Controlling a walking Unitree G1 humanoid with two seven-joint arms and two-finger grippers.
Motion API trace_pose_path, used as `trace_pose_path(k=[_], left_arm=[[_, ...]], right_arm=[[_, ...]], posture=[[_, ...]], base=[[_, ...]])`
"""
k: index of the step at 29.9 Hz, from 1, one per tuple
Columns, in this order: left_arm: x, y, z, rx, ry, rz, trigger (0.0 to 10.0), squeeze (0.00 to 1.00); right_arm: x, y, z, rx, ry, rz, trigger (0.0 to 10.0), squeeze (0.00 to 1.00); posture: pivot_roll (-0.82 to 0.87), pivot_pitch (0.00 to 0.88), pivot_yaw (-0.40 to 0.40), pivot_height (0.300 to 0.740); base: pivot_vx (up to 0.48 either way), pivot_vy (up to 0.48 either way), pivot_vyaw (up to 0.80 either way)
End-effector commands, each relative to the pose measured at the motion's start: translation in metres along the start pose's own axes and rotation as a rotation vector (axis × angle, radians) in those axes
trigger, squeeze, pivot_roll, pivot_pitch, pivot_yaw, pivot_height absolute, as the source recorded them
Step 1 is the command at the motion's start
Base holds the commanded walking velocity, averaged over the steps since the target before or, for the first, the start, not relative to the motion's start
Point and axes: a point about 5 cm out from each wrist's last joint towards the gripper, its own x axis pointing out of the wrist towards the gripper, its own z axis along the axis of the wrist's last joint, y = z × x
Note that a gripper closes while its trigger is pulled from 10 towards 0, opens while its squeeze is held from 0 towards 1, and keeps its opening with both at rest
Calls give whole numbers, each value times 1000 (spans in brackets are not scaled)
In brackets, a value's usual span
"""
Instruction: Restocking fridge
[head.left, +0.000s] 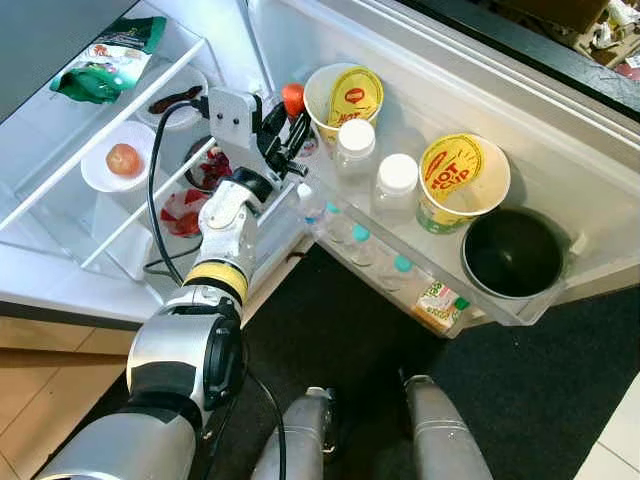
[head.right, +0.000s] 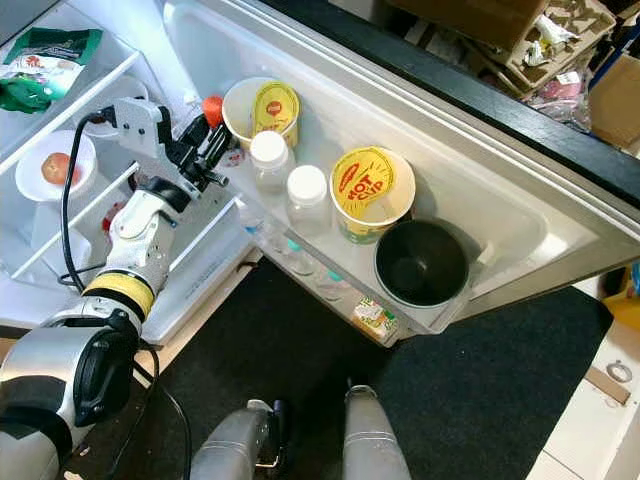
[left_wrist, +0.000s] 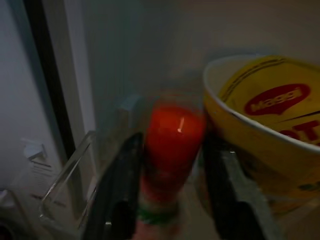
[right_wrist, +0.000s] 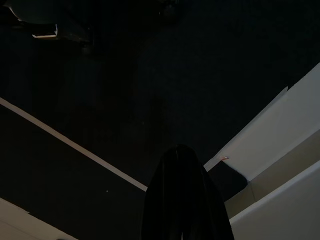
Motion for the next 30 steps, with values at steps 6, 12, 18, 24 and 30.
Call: trace_pose_path(k=[6, 12, 18, 24, 30], left_arm=[[-8, 18, 1, 23, -3, 126, 10000, 1000], [-6, 26, 16, -12, -93, 156, 10000, 0], [-7, 27, 29, -67, -205, 125, 10000, 0], [-28, 43, 18, -98, -161, 152, 10000, 0], [-56, 65, 9, -112, -125, 230, 10000, 0]], right_arm=[[-6, 2, -14, 17, 50, 10, 10000, 0], [-2, 2, -8, 11, 43, 14, 10000, 0], [7, 3, 6, 3, 25, 22, 10000, 0], [17, 5, 20, -10, 16, 33, 10000, 0], [24, 2, 31, -21, 25, 32, 10000, 0]], posture=[[-175, 467, 112, 740], [-165, 440, 109, 740], [-153, 400, 109, 740], [-134, 350, 103, 740], [-120, 314, 101, 740]], base=[[0, 0, 0], [0, 0, 0], [0, 0, 0], [0, 0, 0], [0, 0, 0]])
